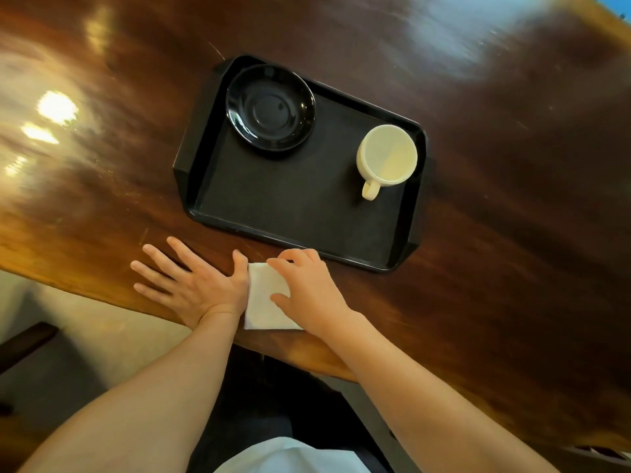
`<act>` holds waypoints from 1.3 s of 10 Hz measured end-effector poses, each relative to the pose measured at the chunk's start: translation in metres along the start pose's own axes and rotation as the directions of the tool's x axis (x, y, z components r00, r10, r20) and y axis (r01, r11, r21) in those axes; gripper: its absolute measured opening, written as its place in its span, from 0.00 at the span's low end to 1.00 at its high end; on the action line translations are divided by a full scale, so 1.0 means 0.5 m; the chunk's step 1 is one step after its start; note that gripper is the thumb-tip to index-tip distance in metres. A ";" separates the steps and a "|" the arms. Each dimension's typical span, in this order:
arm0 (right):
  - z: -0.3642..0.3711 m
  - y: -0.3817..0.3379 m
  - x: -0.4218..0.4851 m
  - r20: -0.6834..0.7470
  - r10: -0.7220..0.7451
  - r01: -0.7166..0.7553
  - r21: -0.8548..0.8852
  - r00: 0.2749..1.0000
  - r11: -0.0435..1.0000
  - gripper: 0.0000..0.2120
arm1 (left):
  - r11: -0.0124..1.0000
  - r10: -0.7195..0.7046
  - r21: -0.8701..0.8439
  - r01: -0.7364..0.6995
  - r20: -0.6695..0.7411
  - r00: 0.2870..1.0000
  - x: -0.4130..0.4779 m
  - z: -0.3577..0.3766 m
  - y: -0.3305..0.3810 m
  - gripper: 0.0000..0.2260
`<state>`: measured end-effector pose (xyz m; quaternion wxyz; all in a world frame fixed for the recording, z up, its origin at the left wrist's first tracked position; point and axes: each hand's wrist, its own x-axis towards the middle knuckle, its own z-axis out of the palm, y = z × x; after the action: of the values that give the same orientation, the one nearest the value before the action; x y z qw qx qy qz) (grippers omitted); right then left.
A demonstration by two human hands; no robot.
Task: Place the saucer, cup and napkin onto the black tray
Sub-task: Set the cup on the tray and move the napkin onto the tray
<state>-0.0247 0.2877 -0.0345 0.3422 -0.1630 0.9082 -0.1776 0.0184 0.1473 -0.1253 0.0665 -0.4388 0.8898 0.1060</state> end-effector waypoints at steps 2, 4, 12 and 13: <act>0.033 -0.004 0.012 0.005 0.025 -0.024 -0.213 1.000 0.977 0.31 | 1.000 0.002 0.016 -0.002 0.004 1.000 0.000 0.001 -0.004 0.46; 0.033 0.001 0.012 0.047 0.100 -0.092 -0.163 0.994 0.982 0.31 | 1.000 -0.003 0.020 0.003 0.006 1.000 0.001 0.000 -0.004 0.46; -0.201 0.057 0.047 0.099 0.138 -0.169 0.491 0.985 0.855 0.11 | 1.000 -0.006 0.008 0.006 0.017 1.000 0.000 0.000 -0.005 0.46; -0.230 0.066 0.064 0.058 0.166 -0.171 0.538 0.984 0.825 0.11 | 1.000 -0.006 0.016 0.006 0.018 1.000 0.000 -0.001 -0.006 0.46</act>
<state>-0.1314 0.3276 0.0139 0.3923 0.0202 0.8304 -0.3951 0.0207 0.1453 -0.1252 0.0785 -0.4399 0.8887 0.1027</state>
